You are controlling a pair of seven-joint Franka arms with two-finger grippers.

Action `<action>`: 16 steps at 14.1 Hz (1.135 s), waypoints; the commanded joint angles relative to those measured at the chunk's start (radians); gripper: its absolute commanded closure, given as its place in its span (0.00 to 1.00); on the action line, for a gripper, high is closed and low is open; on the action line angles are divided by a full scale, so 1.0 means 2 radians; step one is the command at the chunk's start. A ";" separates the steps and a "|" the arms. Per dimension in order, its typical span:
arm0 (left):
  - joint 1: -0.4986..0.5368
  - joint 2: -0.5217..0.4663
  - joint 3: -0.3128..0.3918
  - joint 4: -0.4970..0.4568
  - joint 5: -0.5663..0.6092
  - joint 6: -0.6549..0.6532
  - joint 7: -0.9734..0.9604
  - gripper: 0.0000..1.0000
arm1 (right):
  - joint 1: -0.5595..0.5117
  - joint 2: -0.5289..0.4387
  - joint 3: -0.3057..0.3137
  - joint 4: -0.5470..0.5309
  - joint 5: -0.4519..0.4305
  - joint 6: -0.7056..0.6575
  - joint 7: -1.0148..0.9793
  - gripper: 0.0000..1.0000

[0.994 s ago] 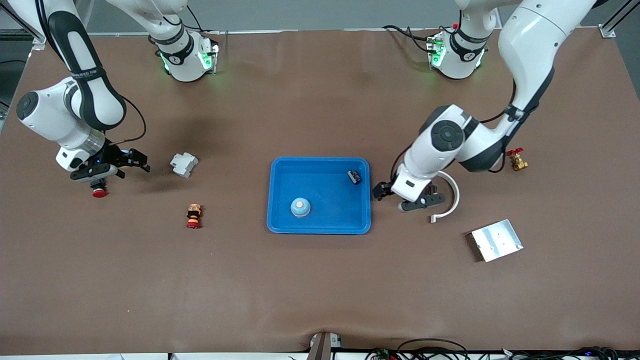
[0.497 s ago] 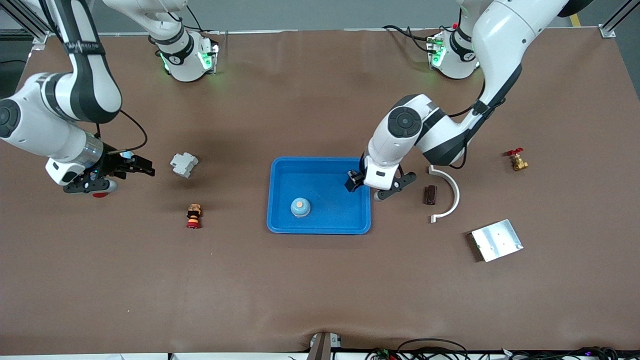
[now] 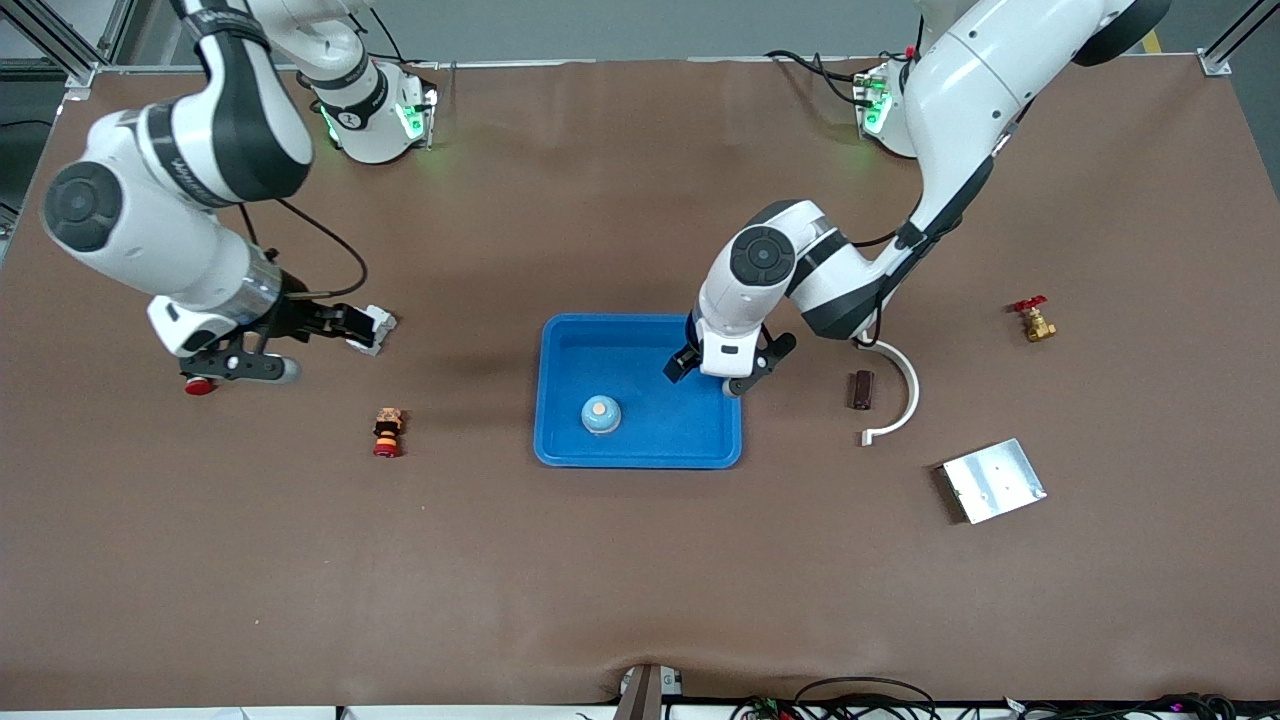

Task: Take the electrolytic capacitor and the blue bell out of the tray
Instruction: 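Move the left gripper to the second capacitor while the right gripper reaches the bell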

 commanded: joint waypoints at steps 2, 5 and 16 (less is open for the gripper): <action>-0.011 0.027 0.013 0.014 0.011 -0.005 -0.019 0.00 | 0.048 0.047 -0.006 0.034 -0.008 0.023 0.082 0.00; -0.012 0.031 0.021 0.014 0.011 -0.005 -0.020 0.00 | 0.066 0.086 -0.006 0.065 -0.007 0.042 0.107 0.00; -0.059 0.055 0.057 0.044 0.010 -0.004 -0.036 0.00 | 0.160 0.205 -0.006 0.129 -0.013 0.132 0.265 0.00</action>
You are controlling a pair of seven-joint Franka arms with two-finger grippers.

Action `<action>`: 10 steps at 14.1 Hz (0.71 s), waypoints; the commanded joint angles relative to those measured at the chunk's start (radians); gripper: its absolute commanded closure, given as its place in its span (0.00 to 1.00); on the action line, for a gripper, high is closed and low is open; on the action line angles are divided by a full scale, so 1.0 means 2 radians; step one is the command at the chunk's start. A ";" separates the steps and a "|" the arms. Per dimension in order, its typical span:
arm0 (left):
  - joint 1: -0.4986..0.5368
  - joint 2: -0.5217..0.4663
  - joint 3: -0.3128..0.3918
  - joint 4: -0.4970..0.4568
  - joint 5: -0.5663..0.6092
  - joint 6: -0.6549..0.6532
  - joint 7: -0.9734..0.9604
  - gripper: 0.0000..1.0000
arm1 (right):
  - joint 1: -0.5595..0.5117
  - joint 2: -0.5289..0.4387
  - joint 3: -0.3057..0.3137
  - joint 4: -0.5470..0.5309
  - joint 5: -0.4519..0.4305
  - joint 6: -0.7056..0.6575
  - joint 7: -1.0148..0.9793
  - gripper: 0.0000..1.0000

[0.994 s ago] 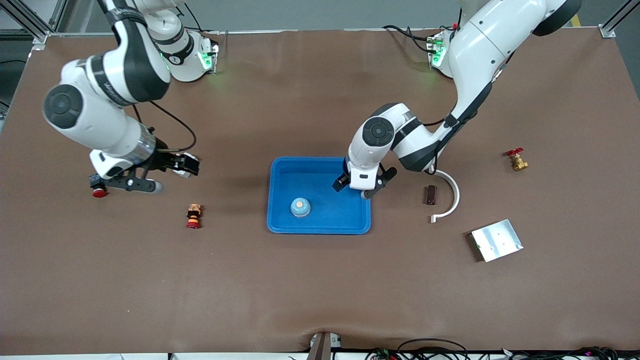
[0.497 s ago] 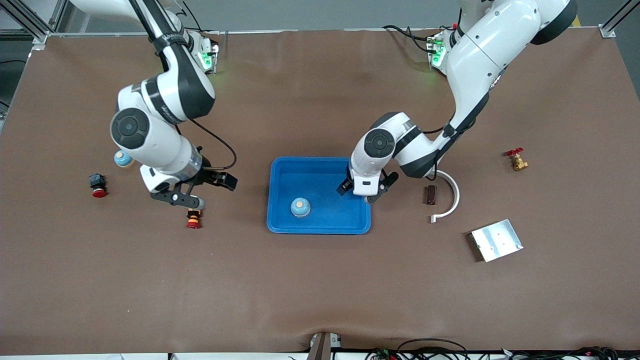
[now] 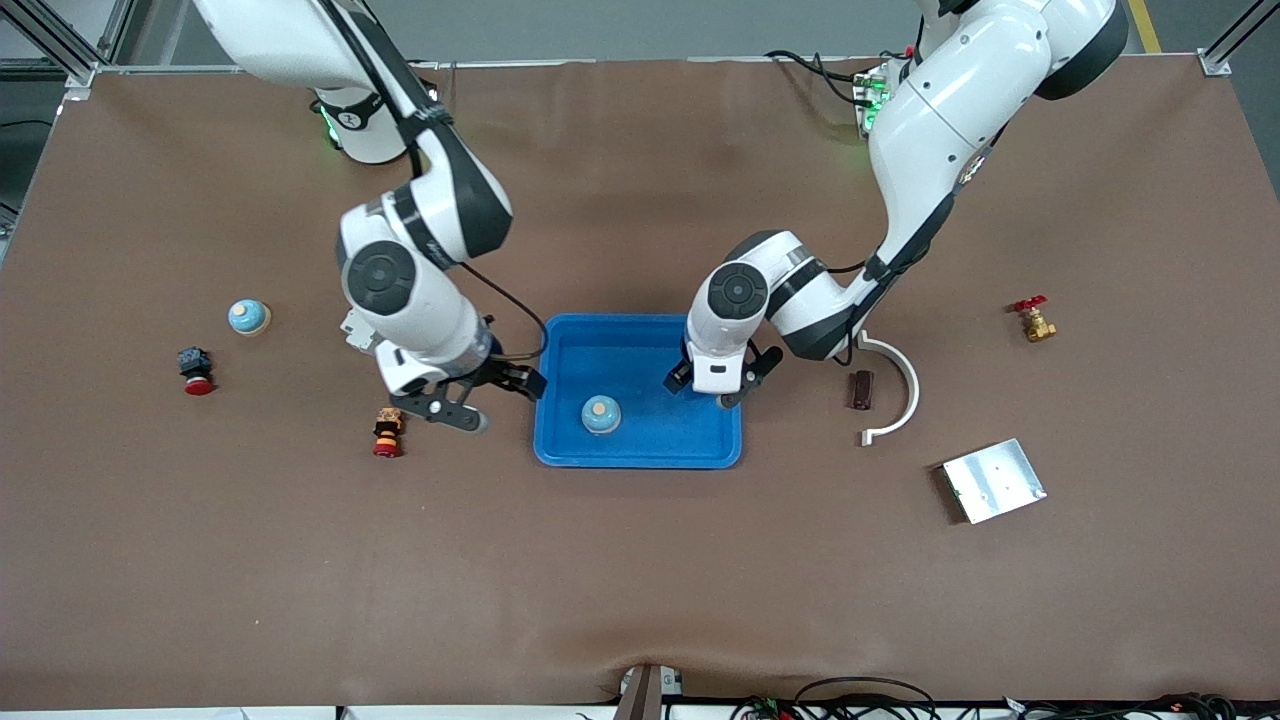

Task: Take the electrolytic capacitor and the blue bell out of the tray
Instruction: 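Move the left gripper to the second capacitor while the right gripper reaches the bell, then grasp the second capacitor with the left gripper while the right gripper grasps the bell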

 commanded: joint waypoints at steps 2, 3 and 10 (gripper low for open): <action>-0.009 0.004 0.008 0.010 0.011 -0.004 -0.019 0.00 | 0.024 0.042 -0.006 0.040 -0.014 0.001 0.060 0.00; -0.009 0.004 0.010 0.010 0.011 -0.004 -0.019 0.00 | 0.027 0.046 -0.006 0.040 -0.013 0.012 0.070 0.00; -0.008 0.001 0.010 0.011 0.011 -0.006 -0.014 0.89 | 0.046 0.076 -0.009 0.060 -0.021 0.034 0.111 0.00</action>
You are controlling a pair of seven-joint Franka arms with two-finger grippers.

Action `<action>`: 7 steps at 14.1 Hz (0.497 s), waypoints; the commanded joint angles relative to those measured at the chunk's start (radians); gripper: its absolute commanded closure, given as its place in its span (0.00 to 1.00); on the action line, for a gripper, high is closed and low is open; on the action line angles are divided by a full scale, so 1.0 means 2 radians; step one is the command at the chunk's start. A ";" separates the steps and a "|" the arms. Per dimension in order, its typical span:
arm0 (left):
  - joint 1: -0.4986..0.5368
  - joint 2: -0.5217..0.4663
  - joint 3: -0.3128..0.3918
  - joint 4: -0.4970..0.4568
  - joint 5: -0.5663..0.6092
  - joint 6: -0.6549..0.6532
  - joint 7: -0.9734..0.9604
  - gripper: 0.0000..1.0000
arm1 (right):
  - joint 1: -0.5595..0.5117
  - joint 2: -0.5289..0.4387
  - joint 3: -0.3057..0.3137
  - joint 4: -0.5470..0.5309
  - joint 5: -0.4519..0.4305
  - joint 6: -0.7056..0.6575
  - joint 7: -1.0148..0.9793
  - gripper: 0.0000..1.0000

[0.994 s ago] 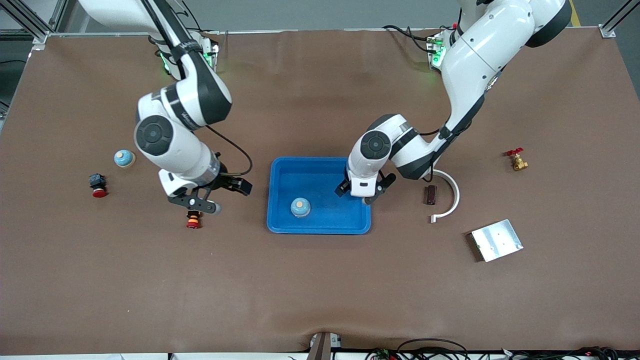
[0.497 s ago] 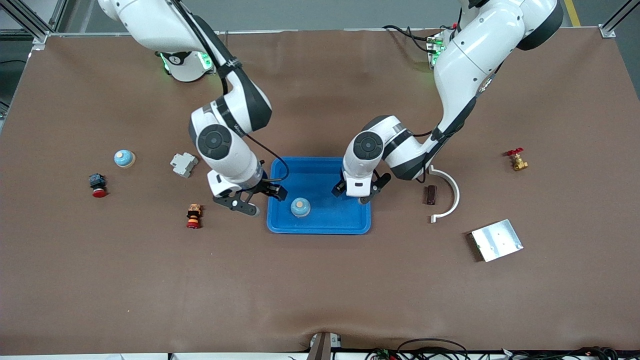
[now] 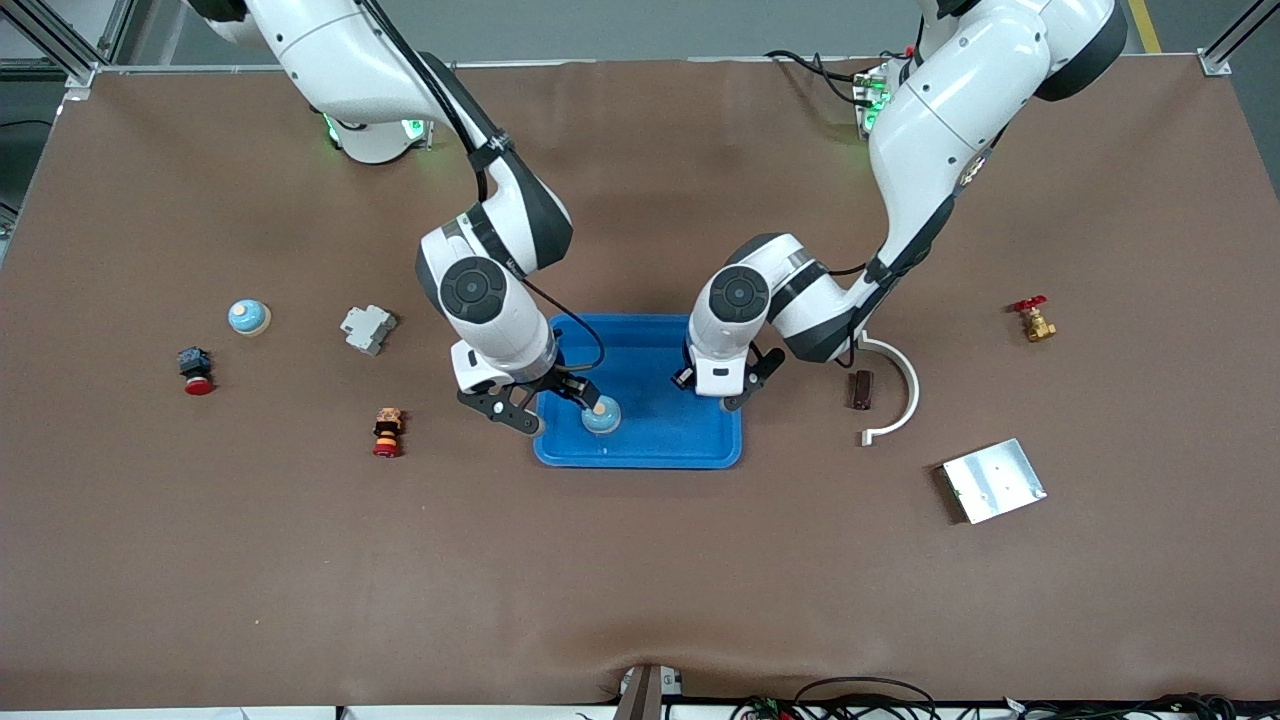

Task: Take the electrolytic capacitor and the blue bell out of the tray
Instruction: 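Grasp the second capacitor with the left gripper while the right gripper grasps the bell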

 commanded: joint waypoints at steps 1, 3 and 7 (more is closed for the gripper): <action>-0.007 -0.002 0.005 0.008 0.011 -0.009 -0.009 0.98 | 0.008 0.021 -0.007 0.033 -0.014 -0.004 0.020 0.00; -0.007 -0.004 0.005 0.009 0.011 -0.009 -0.009 1.00 | 0.017 0.041 -0.007 0.051 -0.015 -0.003 0.037 0.00; -0.003 -0.016 0.006 0.013 0.025 -0.029 -0.009 1.00 | 0.032 0.074 -0.008 0.068 -0.035 0.021 0.071 0.00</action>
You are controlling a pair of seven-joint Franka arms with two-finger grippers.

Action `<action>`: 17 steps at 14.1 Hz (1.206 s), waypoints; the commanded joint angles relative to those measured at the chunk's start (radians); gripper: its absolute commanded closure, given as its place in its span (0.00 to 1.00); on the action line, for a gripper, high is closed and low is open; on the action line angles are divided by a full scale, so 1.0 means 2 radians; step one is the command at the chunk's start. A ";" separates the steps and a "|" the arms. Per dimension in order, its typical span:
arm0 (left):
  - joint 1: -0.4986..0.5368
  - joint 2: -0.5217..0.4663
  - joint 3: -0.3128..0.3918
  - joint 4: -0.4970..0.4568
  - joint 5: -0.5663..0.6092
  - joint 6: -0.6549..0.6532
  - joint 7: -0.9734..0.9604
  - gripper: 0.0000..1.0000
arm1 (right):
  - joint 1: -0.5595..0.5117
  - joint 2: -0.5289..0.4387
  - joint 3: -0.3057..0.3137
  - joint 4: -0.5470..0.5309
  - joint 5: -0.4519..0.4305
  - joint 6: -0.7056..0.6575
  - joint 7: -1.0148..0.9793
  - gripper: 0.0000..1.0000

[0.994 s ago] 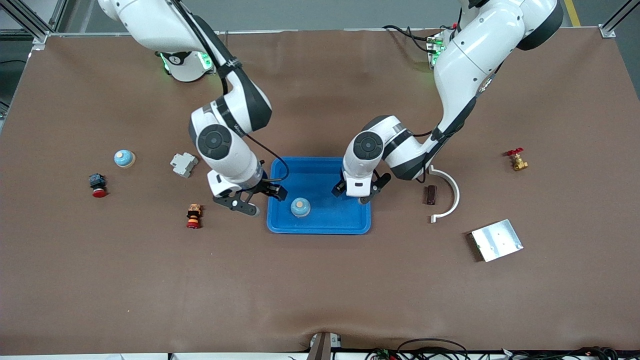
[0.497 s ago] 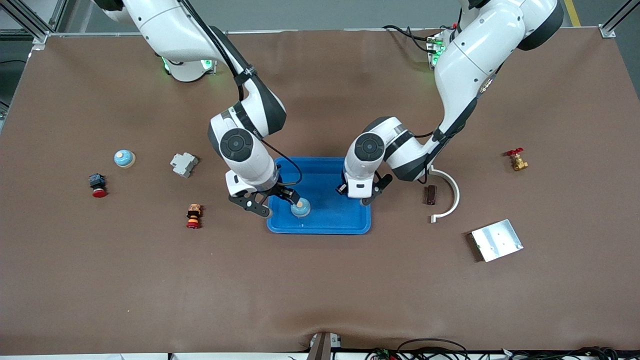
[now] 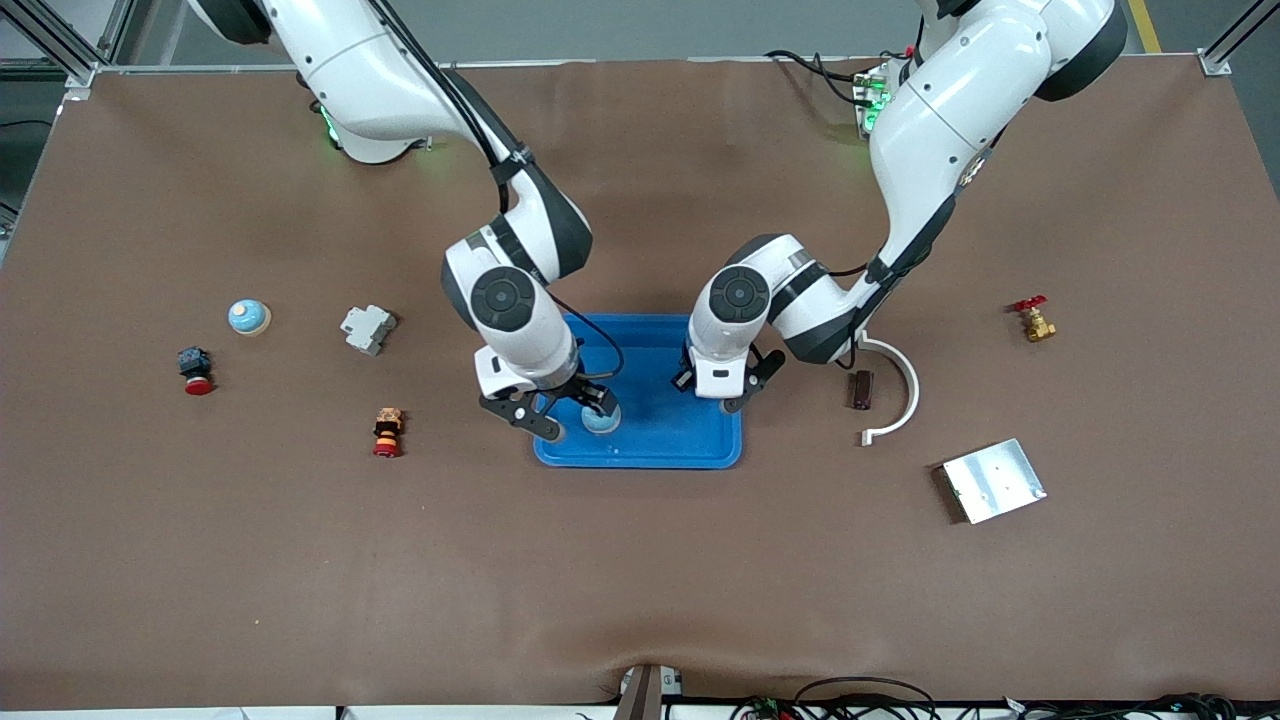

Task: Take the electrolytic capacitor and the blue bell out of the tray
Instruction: 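Grasp the second capacitor with the left gripper while the right gripper grasps the bell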

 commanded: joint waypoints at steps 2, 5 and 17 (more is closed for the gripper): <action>0.001 -0.035 0.004 0.007 0.017 -0.049 0.001 1.00 | 0.014 0.031 -0.007 0.022 -0.021 0.019 0.030 0.00; 0.019 -0.065 0.002 0.013 0.013 -0.096 0.076 1.00 | 0.015 0.036 -0.008 0.022 -0.022 0.025 0.031 0.00; 0.268 -0.119 -0.131 -0.072 0.011 -0.127 0.405 1.00 | 0.024 0.075 -0.011 0.041 -0.035 0.060 0.049 0.00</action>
